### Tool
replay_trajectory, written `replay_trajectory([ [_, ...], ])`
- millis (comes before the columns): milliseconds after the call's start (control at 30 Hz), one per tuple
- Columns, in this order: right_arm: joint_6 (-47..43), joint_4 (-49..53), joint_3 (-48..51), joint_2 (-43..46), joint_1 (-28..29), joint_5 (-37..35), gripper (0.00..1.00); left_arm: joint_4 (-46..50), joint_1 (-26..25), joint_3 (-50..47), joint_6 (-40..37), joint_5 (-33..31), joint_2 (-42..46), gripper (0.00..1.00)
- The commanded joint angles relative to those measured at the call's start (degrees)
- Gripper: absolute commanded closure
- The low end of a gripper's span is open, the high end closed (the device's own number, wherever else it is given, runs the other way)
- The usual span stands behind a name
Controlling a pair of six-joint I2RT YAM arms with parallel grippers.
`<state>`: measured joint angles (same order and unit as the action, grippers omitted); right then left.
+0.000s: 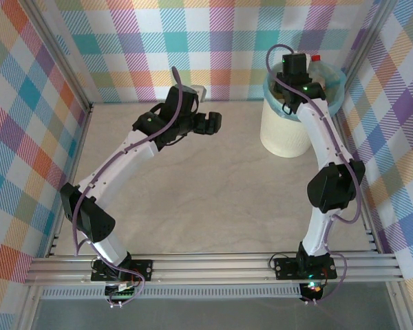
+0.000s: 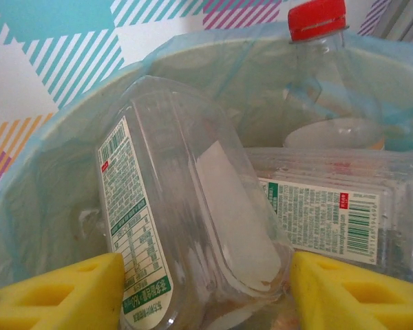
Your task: Put the plastic bottles in the bin
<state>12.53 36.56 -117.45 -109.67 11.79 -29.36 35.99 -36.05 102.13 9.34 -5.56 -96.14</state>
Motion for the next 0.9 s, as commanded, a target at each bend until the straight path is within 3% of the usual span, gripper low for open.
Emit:
replay_trajectory([
  [0,4.3,6.5,1.3,0.5,-0.4,5.6,0.36,0.2,-0.8,-0.2,-0.5,-0.4,3.0,0.05],
  [133,4.6,6.9,-1.0,2.1,-0.4,7.9,0.36,0.6,-0.8,-0.3,-0.6,-1.4,4.3,0.05],
  [300,5.0,3.6,-0.9,7.7,1.0,6.6,0.27,-1.0,-0.8,-2.9,-2.2,-7.1,9.1,0.03],
  [500,4.2,-6.3,8.9,18.0,3.8,6.1,0.26,-10.0,-0.1,-16.5,-4.8,-18.0,21.2,0.00],
  [600,3.8,-6.7,13.0,22.3,5.4,10.2,0.26,-14.3,1.1,-25.7,-5.5,-24.5,28.4,0.00],
  [767,-2.7,-14.3,33.0,36.1,7.8,20.9,0.26,-22.3,5.4,-43.1,-5.4,-32.8,38.7,0.00],
  [867,-7.3,-18.4,48.0,45.9,7.8,22.8,0.24,-27.0,9.0,-53.2,-5.3,-35.6,42.8,0.00],
])
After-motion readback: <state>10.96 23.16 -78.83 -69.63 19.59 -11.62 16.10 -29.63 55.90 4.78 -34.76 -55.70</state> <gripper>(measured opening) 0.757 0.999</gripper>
